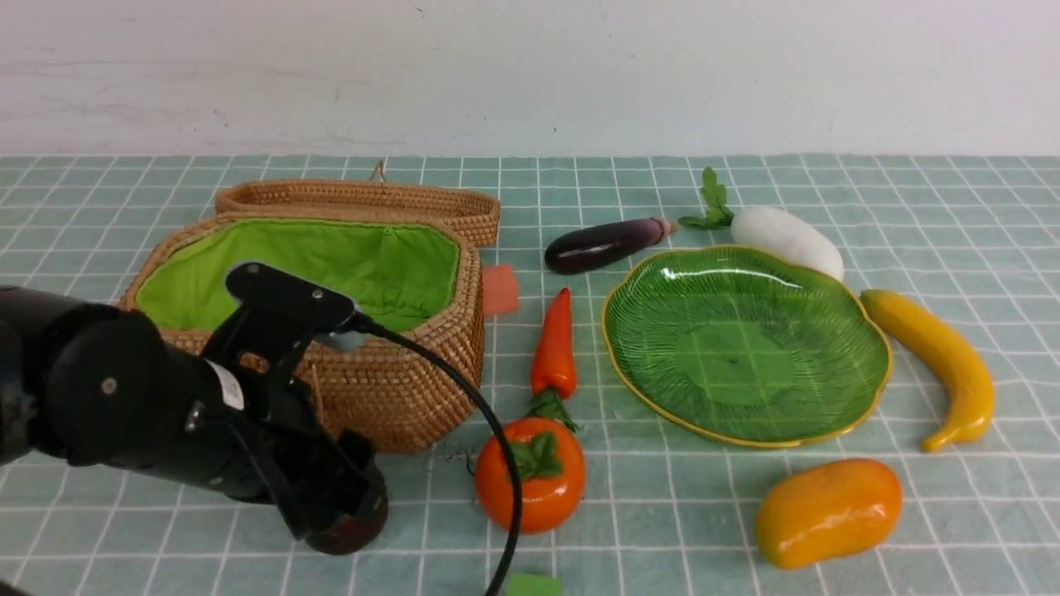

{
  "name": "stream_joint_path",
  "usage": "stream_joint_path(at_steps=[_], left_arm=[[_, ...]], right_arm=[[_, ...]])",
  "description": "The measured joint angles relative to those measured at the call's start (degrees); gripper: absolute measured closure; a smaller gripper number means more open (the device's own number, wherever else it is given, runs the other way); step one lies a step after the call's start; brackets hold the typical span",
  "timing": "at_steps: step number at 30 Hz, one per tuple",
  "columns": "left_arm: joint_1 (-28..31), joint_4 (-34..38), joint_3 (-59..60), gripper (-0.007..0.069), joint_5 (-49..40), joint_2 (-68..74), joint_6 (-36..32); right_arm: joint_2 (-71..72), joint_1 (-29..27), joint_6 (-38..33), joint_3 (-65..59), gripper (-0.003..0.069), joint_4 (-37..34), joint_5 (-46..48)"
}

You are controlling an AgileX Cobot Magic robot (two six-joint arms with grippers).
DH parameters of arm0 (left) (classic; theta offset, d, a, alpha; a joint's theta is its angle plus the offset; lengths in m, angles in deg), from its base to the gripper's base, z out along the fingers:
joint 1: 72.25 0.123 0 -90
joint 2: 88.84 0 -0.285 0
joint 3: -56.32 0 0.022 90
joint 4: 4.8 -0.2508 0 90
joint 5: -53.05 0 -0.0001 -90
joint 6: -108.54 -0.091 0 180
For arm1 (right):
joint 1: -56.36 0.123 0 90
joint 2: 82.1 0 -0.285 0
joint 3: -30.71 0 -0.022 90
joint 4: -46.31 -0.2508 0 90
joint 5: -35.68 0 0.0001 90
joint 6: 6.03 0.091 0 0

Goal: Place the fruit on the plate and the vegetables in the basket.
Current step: Grab a mountain bell pepper with your left arm and put it into the left basket

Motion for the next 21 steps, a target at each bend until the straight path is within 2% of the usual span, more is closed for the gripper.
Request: stream_joint_path(at_steps=[1,3,5,7,10,12,19,21], left_arm=[[0.0,-0.68,0.0,0.0016,1.31,2.07,0.0],[0.0,-1.79,0.0,-0.0023,2.55,4.94,0.05],[0.0,-2.38,0.0,-0.0029,2.92,6.33,0.1],[-0.05,-3.37,0.0,-0.0018,3.74,8.99,0.17],[-0.05,-3.89,-0.13,0.006,5.21,11.97,0.17],[-0.05,-3.9,-0.36,0.008,6.14,12.43,0.19],[-0.05,-3.71,-0.59,0.008,6.53,12.73,0.24],[-0.05,-1.75,-1.18,0.008,1.99,11.51,0.25]], right_arm=[[0.0,0.0,0.0,0.0,0.0627,0.03,-0.01],[0.0,0.0,0.0,0.0,0.0625,0.03,0.1],[0.0,0.0,0.0,0.0,0.0624,0.03,0.14],[0.0,0.0,0.0,0.0,0.0624,0.03,0.28],[0.0,0.0,0.0,0.0,0.0621,0.03,0.35],[0.0,0.0,0.0,0.0,0.062,0.03,0.37],[0.0,0.0,0.0,0.0,0.0615,0.03,0.42],[0.0,0.0,0.37,0.0,0.0613,0.07,0.42]])
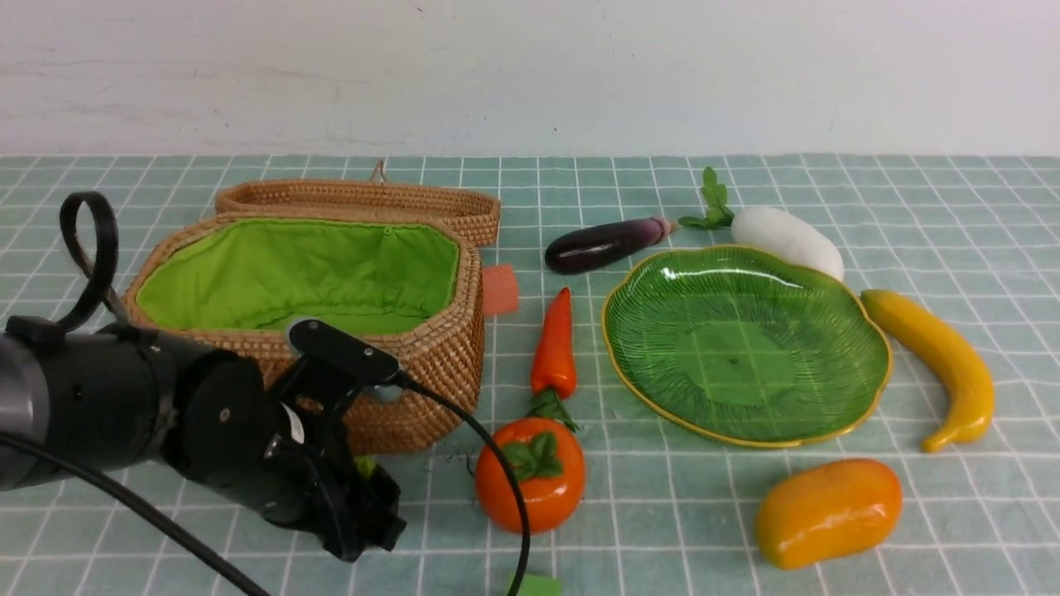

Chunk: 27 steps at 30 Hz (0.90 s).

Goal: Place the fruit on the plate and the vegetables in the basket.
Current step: Grab a mountain bell pepper with your left arm and put it into the left basket

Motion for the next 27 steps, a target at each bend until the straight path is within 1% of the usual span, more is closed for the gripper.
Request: stream_joint_path(at_steps=[2,4,5,6,8,9,12,13,14,17,19,20,21,24,26,27], left_arm=[[-0.76,3.62,-0.7,0.008,-5.43,-2.52,0.11],[-1.71,5.19,-1.3,0.008,-7.26,-4.23,0.02],[-4.26,7.0,-2.78,0.008,-8.25,-6.91,-0.63],[-5.88,7.62,-4.15,0.008,-8.04,-7.89,-1.19],[-11.5,8.93,-9.6,0.008,-5.86,-7.97,-1.75],[-13.75,9.1,-12.48,0.008,-5.22,-6.3,-1.87],[-16.76,9.04,-21.05,0.008,-3.73,-0.92,-2.52],[-16.97,9.04,-21.05,0.008,-3.73,-0.3,-2.52],[-17.93,9.04,-27.69,0.008,-3.07,4.32,-2.81],[-18.49,9.04,-40.13,0.008,-3.08,14.97,-2.94],[-18.49,8.93,-48.07,0.008,-4.73,22.73,-2.99],[-18.49,8.88,-50.65,0.008,-5.32,24.48,-2.99],[-18.49,8.8,-50.65,0.008,-5.32,25.06,-2.99],[-18.6,8.33,-60.61,0.008,-8.23,33.9,-3.1],[-18.66,7.6,-64.51,0.008,-9.05,37.15,-3.27],[-18.66,7.52,-64.51,0.008,-9.05,37.42,-3.27]], right_arm=[[0.0,0.0,2.36,0.0,0.0612,1.22,-0.06],[0.0,0.0,4.09,0.0,0.0612,2.21,-0.2],[-0.07,0.0,7.13,0.0,0.061,4.05,-0.52],[-0.12,0.0,9.95,0.0,0.061,5.81,-0.58],[-0.26,0.0,14.93,0.0,0.0607,9.06,-0.53],[-0.38,0.0,16.23,0.0,0.0606,10.03,-0.4],[-0.57,0.0,17.8,0.0,0.0604,11.39,-0.15],[-0.57,0.0,17.81,0.0,0.0604,11.46,-0.15],[-0.62,0.0,18.15,0.0,0.0604,11.85,-0.07],[-0.62,0.0,18.7,0.0,0.0604,12.4,-0.05],[-0.62,0.0,19.26,0.0,0.0604,12.48,0.1],[-0.62,0.0,19.26,0.0,0.0604,12.48,0.25],[-0.62,0.0,19.32,0.0,0.0604,12.48,0.4],[-0.64,0.0,19.38,0.0,0.0604,12.48,1.26],[-0.64,0.0,19.32,0.0,0.0604,12.48,1.71],[-0.64,0.0,19.32,0.0,0.0604,12.48,1.72]])
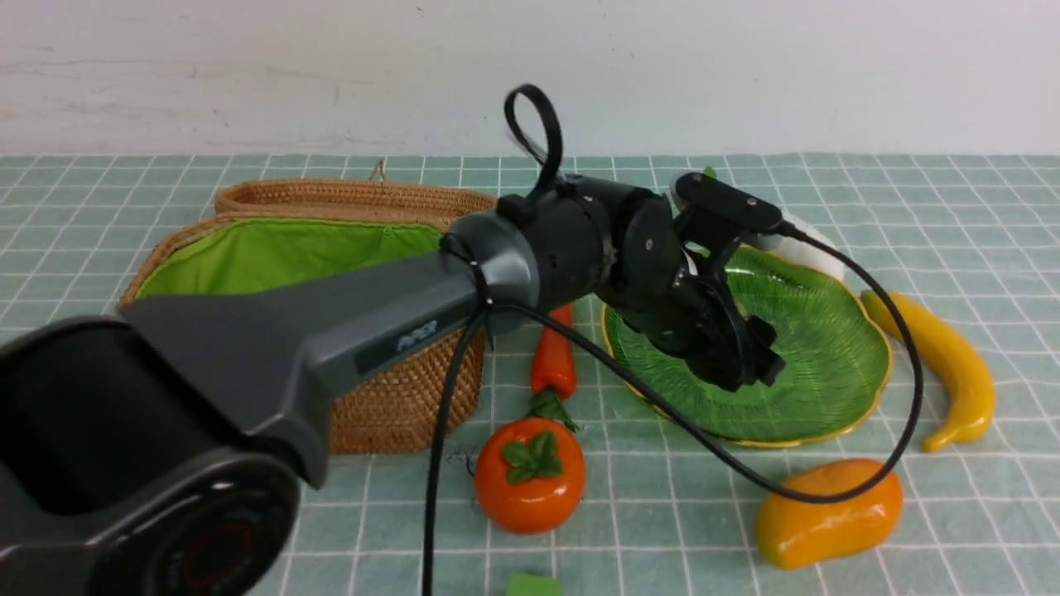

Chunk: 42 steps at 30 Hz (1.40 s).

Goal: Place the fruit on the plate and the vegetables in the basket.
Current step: Grab a mountain bell pepper with your left arm and put it into the left basket, then grab a tomato with your left arm and place it on the plate on the right.

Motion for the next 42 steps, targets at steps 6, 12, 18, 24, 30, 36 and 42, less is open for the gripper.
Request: stream_joint_path(at_steps=[6,12,18,24,30,36,42], left_arm=[[0.0,-0.58,-3.48,0.0049,0.82,4.98,-0.42],[0.0,-0.39,-3.54,-0.0042,0.62,4.43,-0.43],[0.0,0.93,-3.54,-0.0013,-6.94,-0.95,0.12],[-0.77,-2.23,-3.61,0.0351,-27.13,-12.88,11.22],[-5.61,-11.04,-2.52,0.0638,-37.19,-19.74,14.65],[-13.36,-22.21,8.14,0.0638,-37.95,-23.15,22.77],[-14.28,-28.67,22.52,0.0566,-32.57,-23.2,27.43]], right_arm=[[0.0,0.0,-0.12,0.0,0.0604,0.0,0.41],[0.0,0.0,-0.12,0.0,0.0604,0.0,0.42],[0.0,0.0,-0.12,0.0,0.0601,0.06,0.53],[0.0,0.0,-0.12,0.0,0.0595,0.2,0.59],[0.0,0.0,-0.12,0.0,0.0594,0.93,0.64],[0.0,0.0,-0.12,0.0,0.0589,1.96,0.82],[0.0,0.0,-0.12,0.0,0.0581,3.54,1.16]])
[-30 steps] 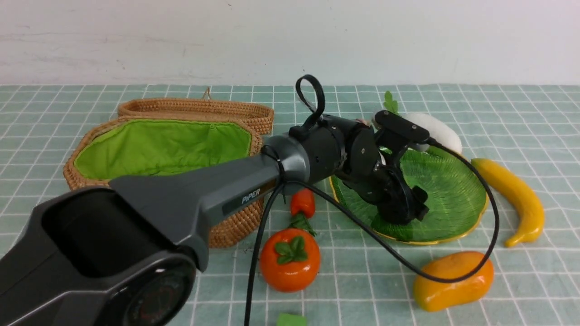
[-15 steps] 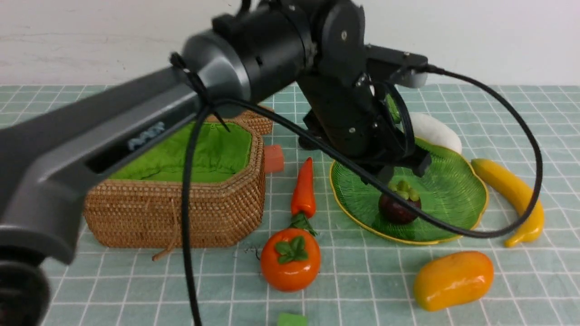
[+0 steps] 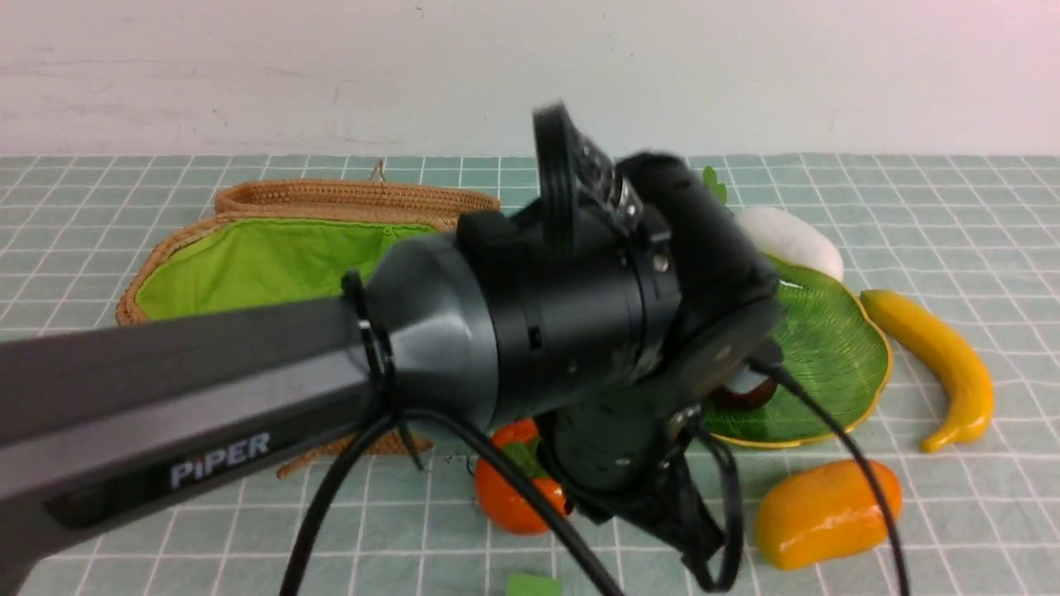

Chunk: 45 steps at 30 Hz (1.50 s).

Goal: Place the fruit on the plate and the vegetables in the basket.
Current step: Grab a tomato with your left arm and place it on the plate on the right.

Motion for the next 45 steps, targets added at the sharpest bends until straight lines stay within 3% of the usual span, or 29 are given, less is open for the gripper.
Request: stream_joint_path(at_steps=[2,4,6,7,8,12,18,22,31,36,39,43,45], left_arm=[[0.81,-0.62,2.77,0.0503,3.24,0.0,0.12],[2.8,-1.07,5.78,0.0386,8.27,0.0,0.47],[3.54,-1.47,6.73,0.0336,10.84,0.06,0.53],[4.9,-2.39,7.67,0.0246,14.32,0.48,0.7],[5.47,-2.79,7.81,0.0209,15.19,0.77,0.7],[6.16,-3.49,7.87,0.0133,17.1,3.05,0.7],[6.11,-10.7,7.87,0.0114,18.83,6.73,2.31],[6.17,-17.33,7.87,0.012,18.89,8.26,8.01],[5.72,-19.01,7.51,0.0151,19.36,8.7,9.8],[3.94,-16.03,4.39,0.0151,18.66,7.71,7.33],[3.51,-10.69,-4.71,0.0151,20.39,6.71,2.0],[5.74,-4.38,-14.17,0.0151,24.03,9.25,-3.35],[8.88,2.34,-21.24,0.0151,26.96,14.74,-7.68]], right_arm=[[0.0,0.0,0.0,0.0,0.058,0.3,0.22],[0.0,0.0,0.0,0.0,0.0578,0.35,0.56],[0.0,0.0,0.0,0.0,0.0576,0.39,0.61],[0.0,0.0,0.0,0.0,0.0574,0.39,0.61],[0.0,0.0,0.0,0.0,0.0574,0.48,0.61],[0.0,0.0,0.0,0.0,0.0574,0.53,0.61],[0.0,0.0,0.0,0.0,0.0574,0.53,0.73],[0.0,0.0,0.0,0.0,0.0574,0.47,0.73],[0.0,0.0,0.0,0.0,0.0573,0.17,0.77],[0.0,0.0,0.0,0.0,0.0572,1.69,0.77],[0.0,0.0,0.0,0.0,0.0571,2.66,0.52],[0.0,0.0,0.0,0.0,0.0571,2.66,0.14],[0.0,0.0,0.0,0.0,0.0571,2.3,0.14]])
